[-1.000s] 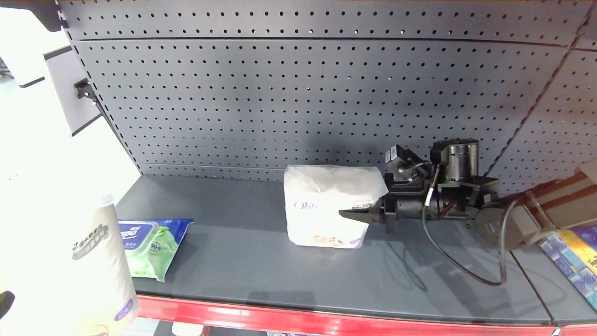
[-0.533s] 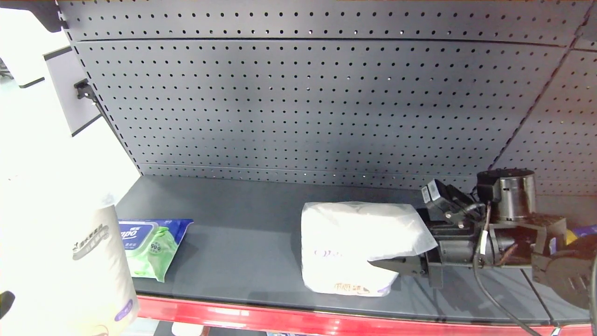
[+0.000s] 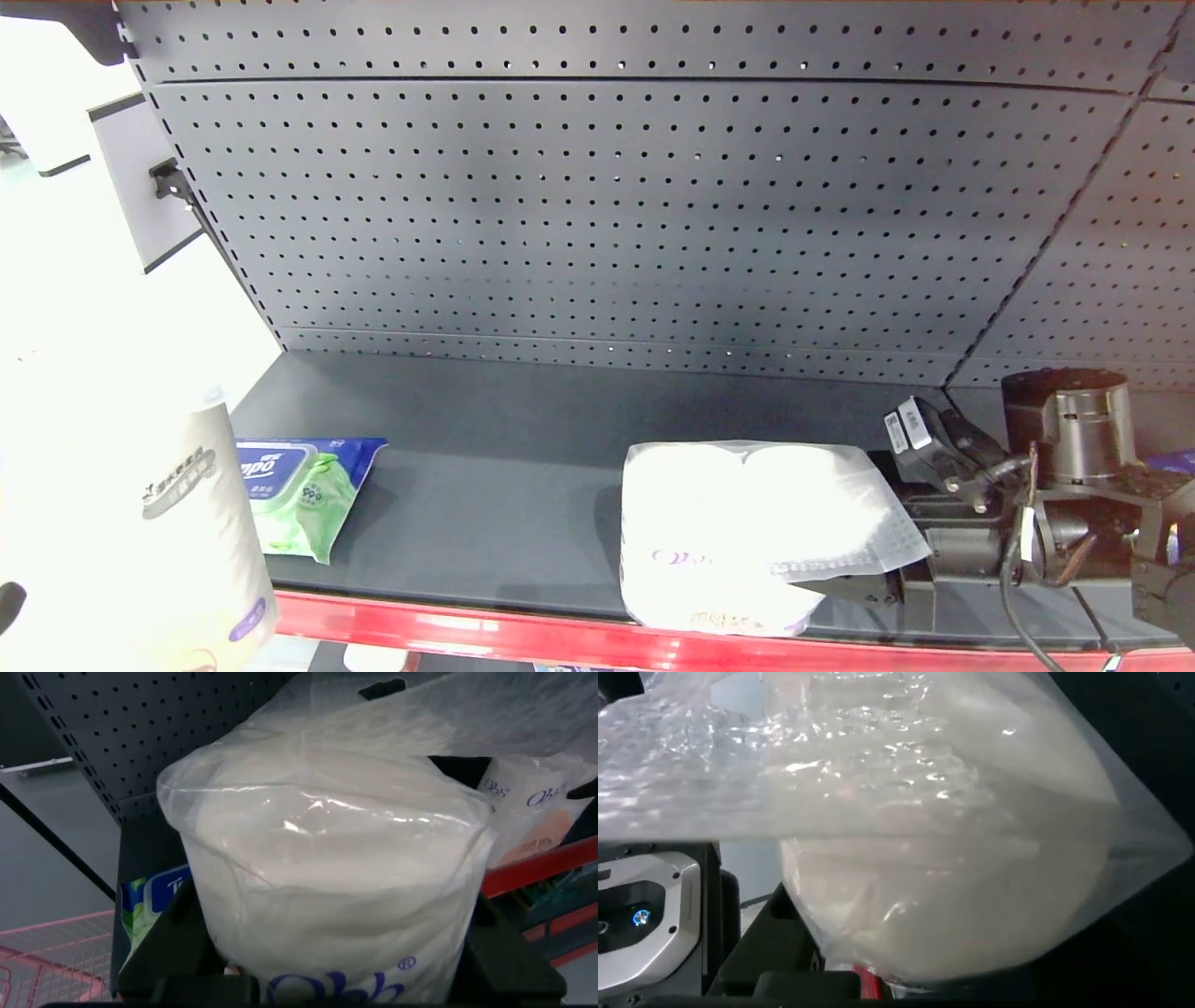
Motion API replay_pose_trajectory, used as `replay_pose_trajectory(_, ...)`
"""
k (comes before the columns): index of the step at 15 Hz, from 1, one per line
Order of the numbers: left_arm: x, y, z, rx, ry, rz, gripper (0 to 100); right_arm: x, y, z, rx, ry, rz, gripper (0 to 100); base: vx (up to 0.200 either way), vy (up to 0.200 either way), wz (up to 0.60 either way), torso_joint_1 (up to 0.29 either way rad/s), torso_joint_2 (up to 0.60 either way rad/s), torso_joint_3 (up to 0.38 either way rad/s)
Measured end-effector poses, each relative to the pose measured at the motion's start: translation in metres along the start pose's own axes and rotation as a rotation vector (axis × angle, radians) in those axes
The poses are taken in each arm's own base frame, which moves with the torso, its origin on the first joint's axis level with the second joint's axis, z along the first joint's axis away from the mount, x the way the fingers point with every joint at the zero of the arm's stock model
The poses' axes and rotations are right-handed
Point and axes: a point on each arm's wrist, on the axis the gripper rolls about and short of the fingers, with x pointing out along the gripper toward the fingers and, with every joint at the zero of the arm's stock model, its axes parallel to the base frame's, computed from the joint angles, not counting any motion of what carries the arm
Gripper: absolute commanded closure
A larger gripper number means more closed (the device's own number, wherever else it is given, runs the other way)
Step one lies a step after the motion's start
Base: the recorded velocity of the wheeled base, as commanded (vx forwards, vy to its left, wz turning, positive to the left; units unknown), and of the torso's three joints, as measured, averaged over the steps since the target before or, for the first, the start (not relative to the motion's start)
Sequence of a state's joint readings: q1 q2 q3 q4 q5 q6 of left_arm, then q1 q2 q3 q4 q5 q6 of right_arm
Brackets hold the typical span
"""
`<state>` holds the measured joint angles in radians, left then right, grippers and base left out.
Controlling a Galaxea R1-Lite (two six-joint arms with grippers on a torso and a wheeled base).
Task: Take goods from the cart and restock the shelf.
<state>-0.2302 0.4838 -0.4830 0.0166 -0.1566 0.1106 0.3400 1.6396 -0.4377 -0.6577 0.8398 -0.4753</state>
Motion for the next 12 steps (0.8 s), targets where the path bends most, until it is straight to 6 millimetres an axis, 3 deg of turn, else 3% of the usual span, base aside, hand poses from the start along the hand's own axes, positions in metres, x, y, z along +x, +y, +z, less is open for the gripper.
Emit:
replay_pose_trajectory(7,0.0002,0.0000,-0.0003,0.000,0.002,0.000,100,-0.0019,0.0043,-0.0043,-0.014,0.018,-0.012,100,0.000,0.000,0.00,0.000,0.00,0.000)
replay_pose_trajectory(8,0.0002,0.0000,-0.0005,0.000,0.002,0.000,100,-0.0018,0.0041,-0.0043,-0.015,0.019,-0.013,0,0.000,0.000,0.00,0.000,0.00,0.000)
replay_pose_trajectory(12,0.0002,0.0000,-0.0005,0.000,0.002,0.000,100,-0.0054,0.0038,-0.0053,-0.003,0.026,-0.030,0,0.000,0.000,0.00,0.000,0.00,0.000)
